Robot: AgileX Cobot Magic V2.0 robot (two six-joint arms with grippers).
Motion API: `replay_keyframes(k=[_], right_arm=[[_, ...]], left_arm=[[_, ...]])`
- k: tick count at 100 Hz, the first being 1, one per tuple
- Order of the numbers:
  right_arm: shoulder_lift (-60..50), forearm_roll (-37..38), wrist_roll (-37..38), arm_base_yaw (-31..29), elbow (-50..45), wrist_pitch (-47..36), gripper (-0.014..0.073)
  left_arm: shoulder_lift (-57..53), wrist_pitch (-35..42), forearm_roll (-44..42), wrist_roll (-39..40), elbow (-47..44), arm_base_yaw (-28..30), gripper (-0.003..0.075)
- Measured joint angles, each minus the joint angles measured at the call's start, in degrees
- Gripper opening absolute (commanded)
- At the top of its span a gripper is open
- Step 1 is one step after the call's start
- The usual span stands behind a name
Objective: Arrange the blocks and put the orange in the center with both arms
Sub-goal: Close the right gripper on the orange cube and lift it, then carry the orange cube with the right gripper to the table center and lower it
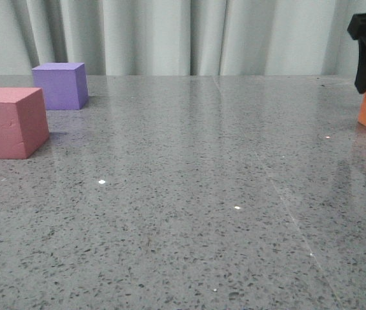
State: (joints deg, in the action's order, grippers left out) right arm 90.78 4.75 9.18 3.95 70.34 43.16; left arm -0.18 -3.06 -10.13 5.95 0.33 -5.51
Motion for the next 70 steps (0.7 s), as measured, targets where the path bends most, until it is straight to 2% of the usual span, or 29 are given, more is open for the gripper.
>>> replay_keyframes(k=[15,22,29,41,48,70], right_arm=[[1.6,0.0,0.3,0.0,0.0,0.0,0.0619],[2.1,0.0,0.3,0.0,0.0,0.0,0.0587],[2.5,0.0,0.4,0.0,0.0,0.1,0.0503],[2.6,0.0,0.4,0.0,0.0,0.5,0.0297],[2.6,0.0,0.4,0.0,0.0,0.5,0.0234],[1.9,-2.0,0.4,0.0,0.1,0.9,0.0236]], left_arm=[[0.0,0.0,0.0,0.0,0.0,0.0,-0.0019],[0.0,0.0,0.0,0.0,0.0,0.0,-0.0019],[0.0,0.0,0.0,0.0,0.0,0.0,-0.0019],[0.0,0.0,0.0,0.0,0.0,0.0,-0.0019],[0.0,0.0,0.0,0.0,0.0,0.0,-0.0019],[0.0,0.0,0.0,0.0,0.0,0.0,-0.0019]])
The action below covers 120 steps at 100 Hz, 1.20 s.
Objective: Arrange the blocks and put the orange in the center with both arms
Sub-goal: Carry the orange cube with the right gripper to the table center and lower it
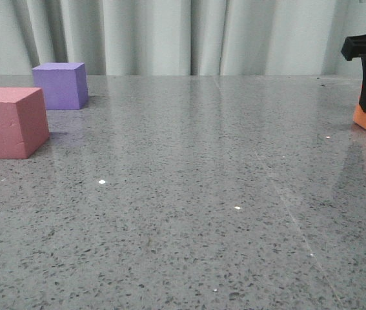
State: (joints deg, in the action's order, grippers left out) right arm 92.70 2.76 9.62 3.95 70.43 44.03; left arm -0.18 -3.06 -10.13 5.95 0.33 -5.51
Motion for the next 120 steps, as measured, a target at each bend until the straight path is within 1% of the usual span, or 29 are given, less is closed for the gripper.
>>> replay_keyframes(k=[8,19,41,54,85,96,109,120], right_arm=[[-1.5,-2.0,0.0,0.5,0.4,0.4,0.0236],[-3.5,-3.8,0.0,2.7,3.2,1.4,0.0236],[-3.3,-4.6,3.0,11.9,12.1,2.5,0.0236],[0.1,-4.9,6.8,17.2,16.9,2.6,0.0236],[11.9,-4.8,15.4,26.4,26.5,3.4,0.0236],[15.6,-2.0,19.8,29.4,29.8,4.1,0.0236],[19.0,4.3,26.1,32.2,33.2,5.9,0.0236],[20.5,9.0,30.9,34.2,34.1,6.6,0.0236]], left_arm=[[0.0,0.0,0.0,0.0,0.0,0.0,-0.0019],[0.0,0.0,0.0,0.0,0.0,0.0,-0.0019],[0.0,0.0,0.0,0.0,0.0,0.0,-0.0019],[0.0,0.0,0.0,0.0,0.0,0.0,-0.0019],[0.0,0.0,0.0,0.0,0.0,0.0,-0.0019],[0.0,0.0,0.0,0.0,0.0,0.0,-0.0019],[0.0,0.0,0.0,0.0,0.0,0.0,-0.0019],[0.0,0.0,0.0,0.0,0.0,0.0,-0.0019]])
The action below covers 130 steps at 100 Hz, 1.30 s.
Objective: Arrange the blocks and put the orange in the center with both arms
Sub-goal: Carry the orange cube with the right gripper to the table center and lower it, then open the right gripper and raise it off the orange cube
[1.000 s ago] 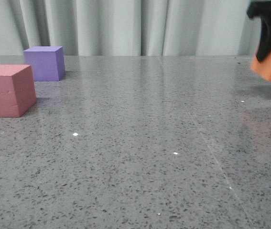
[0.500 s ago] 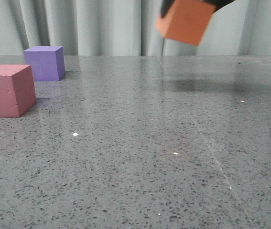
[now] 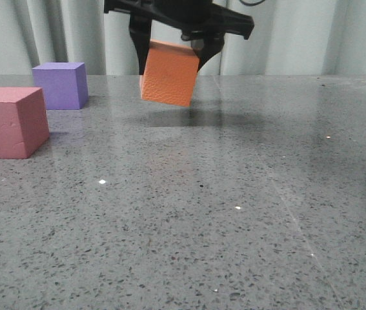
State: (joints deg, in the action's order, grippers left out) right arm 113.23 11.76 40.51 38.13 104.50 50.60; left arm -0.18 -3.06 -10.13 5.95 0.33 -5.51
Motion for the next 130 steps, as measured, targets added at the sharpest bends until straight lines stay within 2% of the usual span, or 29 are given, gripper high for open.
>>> replay_keyframes(k=[15,35,44,60,70,91,103,130], right_arm=[[0.8,3.5,5.1,1.0,0.1,0.2,0.0236],[2.3,4.5,6.3,1.0,0.1,1.5,0.0265],[3.2,4.6,6.5,1.0,0.1,1.9,0.0351],[3.3,4.6,6.5,1.0,0.3,2.0,0.0562],[3.3,4.6,6.5,1.0,0.3,2.0,0.0622],[3.1,4.6,6.3,1.0,0.6,2.3,0.0625],[1.4,4.6,3.7,1.0,2.6,2.6,0.0625],[-7.0,4.5,-10.8,0.3,6.5,5.4,0.0624]], left_arm=[[0.0,0.0,0.0,0.0,0.0,0.0,-0.0019],[0.0,0.0,0.0,0.0,0.0,0.0,-0.0019],[0.0,0.0,0.0,0.0,0.0,0.0,-0.0019],[0.0,0.0,0.0,0.0,0.0,0.0,-0.0019],[0.0,0.0,0.0,0.0,0.0,0.0,-0.0019],[0.0,0.0,0.0,0.0,0.0,0.0,-0.0019],[0.0,0.0,0.0,0.0,0.0,0.0,-0.0019],[0.0,0.0,0.0,0.0,0.0,0.0,-0.0019]])
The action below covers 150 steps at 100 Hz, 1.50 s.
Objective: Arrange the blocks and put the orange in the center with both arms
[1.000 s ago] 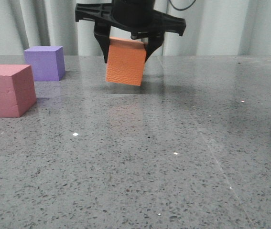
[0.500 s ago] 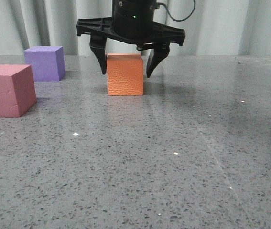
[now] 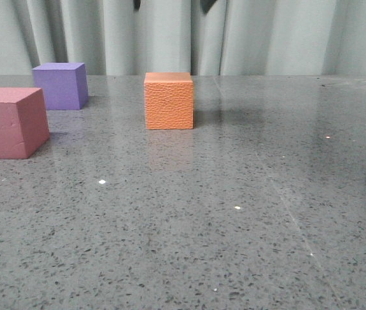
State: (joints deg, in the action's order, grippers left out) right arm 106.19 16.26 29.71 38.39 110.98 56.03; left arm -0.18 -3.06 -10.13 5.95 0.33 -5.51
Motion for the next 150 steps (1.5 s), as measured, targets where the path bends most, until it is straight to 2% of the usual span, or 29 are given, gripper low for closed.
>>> replay_keyframes(k=[13,35,47,59,79,106,120,137,150], right_arm=[[-4.8,0.1,-6.3,-2.9,0.0,2.8,0.0622],[-10.1,0.2,-14.7,-11.2,0.0,9.0,0.0622],[-13.3,0.4,-18.3,-15.9,-3.2,9.5,0.0622],[-18.1,0.4,-20.1,-20.7,-11.1,8.7,0.0622],[-28.7,-1.6,-20.7,-28.1,-32.3,1.5,0.0622],[-45.6,-3.3,-17.7,-29.6,-59.6,-7.5,0.0622],[-53.6,-3.9,-16.1,-29.6,-66.9,-8.4,0.0622],[-62.1,-4.0,-15.9,-29.6,-71.4,-6.3,0.0619],[-68.9,-4.1,-15.7,-29.6,-73.7,-4.1,0.0547]], left_arm=[[0.0,0.0,0.0,0.0,0.0,0.0,-0.0019],[0.0,0.0,0.0,0.0,0.0,0.0,-0.0019],[0.0,0.0,0.0,0.0,0.0,0.0,-0.0019],[0.0,0.0,0.0,0.0,0.0,0.0,-0.0019],[0.0,0.0,0.0,0.0,0.0,0.0,-0.0019],[0.0,0.0,0.0,0.0,0.0,0.0,-0.0019],[0.0,0.0,0.0,0.0,0.0,0.0,-0.0019],[0.0,0.0,0.0,0.0,0.0,0.0,-0.0019],[0.0,0.0,0.0,0.0,0.0,0.0,-0.0019]])
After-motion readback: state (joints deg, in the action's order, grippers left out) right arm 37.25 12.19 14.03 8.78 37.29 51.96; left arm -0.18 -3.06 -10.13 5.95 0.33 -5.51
